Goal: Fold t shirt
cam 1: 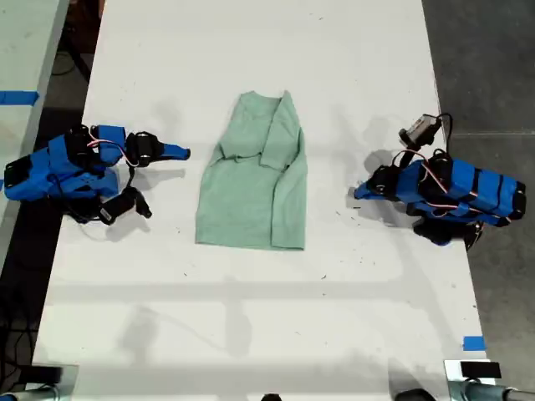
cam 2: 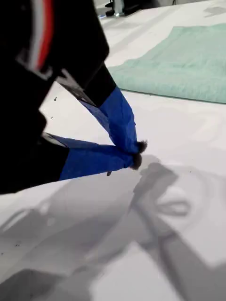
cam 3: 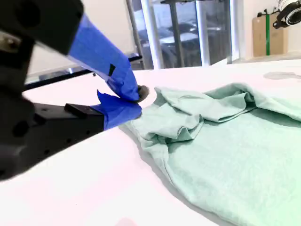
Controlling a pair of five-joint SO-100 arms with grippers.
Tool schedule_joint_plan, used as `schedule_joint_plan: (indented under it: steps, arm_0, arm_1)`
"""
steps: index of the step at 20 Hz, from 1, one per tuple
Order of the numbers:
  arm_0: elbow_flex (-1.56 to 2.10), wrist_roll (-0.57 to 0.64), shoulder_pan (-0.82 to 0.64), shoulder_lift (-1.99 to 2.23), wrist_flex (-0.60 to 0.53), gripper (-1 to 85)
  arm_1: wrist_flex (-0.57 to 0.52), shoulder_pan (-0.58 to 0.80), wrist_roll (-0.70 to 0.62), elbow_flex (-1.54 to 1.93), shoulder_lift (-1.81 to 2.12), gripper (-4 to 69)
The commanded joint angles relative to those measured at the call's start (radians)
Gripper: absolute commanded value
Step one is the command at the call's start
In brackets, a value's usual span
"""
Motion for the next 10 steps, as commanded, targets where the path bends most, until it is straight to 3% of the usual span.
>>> schedule_joint_plan:
  steps: [1, 10]
  arm_0:
    - [0.003, -0.015, 0.002, 0.008, 0.0, -0.1]
    - [0.003, -0.015, 0.002, 0.008, 0.0, -0.1]
  arm_1:
    - [0.014, 0.008, -0.009, 0.043, 0.012, -0.4]
    - [0.015, 0.006, -0.005, 0.043, 0.012, -0.4]
